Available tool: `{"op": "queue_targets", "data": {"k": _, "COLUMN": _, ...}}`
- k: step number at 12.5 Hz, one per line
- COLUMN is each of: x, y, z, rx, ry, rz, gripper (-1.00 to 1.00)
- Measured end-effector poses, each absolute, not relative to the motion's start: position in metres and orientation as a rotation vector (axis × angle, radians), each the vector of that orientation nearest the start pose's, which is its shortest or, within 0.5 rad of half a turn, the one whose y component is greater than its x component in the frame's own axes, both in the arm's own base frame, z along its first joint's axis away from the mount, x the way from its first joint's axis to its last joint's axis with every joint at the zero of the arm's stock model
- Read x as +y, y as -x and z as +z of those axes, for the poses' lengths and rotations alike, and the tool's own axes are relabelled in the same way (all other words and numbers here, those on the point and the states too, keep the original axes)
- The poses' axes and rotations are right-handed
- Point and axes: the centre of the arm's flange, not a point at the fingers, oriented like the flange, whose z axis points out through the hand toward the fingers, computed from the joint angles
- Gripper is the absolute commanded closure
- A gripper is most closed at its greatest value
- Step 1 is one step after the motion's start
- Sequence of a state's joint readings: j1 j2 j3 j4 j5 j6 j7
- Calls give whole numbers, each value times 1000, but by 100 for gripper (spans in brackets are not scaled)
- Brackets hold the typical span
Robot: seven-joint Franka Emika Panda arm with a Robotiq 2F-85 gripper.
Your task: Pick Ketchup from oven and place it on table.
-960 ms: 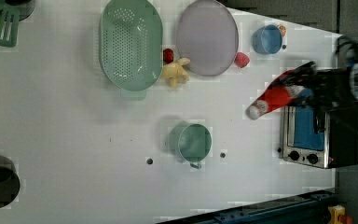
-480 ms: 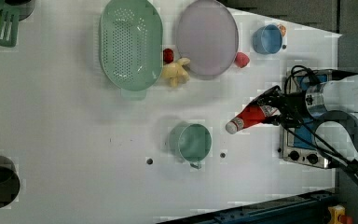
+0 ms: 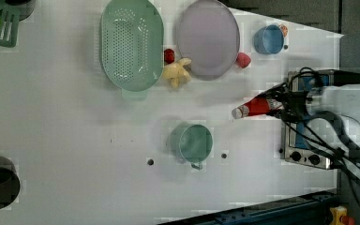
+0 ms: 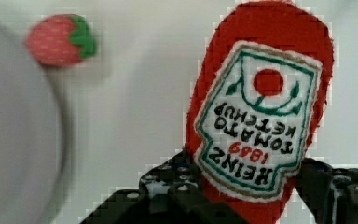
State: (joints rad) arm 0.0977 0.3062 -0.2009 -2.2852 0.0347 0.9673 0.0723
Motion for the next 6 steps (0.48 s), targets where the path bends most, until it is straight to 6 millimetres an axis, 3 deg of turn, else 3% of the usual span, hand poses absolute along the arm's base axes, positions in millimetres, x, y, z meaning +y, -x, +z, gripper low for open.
{"op": "queue_targets", "data": {"k": 1, "x": -56, "y": -521, "z": 196, "rx": 1521, "ry": 2826, "rz": 87, "gripper": -92}}
{"op": "queue_targets", "data": {"k": 2, "x": -59, "y": -512, "z": 174, "rx": 1537, "ry": 2843, "rz": 146, "gripper": -100}}
{"op": "queue_targets", "data": {"k": 3, "x": -57, "y": -511, "z": 180, "rx": 1524, "ry": 2839, "rz": 110, "gripper": -100}}
{"op": "queue_targets", "data": {"k": 5, "x": -24, "y": -530, "z": 240, "rx": 1400, "ry": 2833, "rz": -53, "gripper": -100}}
{"op": "queue_targets", "data": {"k": 6, "x": -21, "y": -539, "z": 247, "rx": 1383, "ry": 2837, "rz": -84, "gripper": -100}}
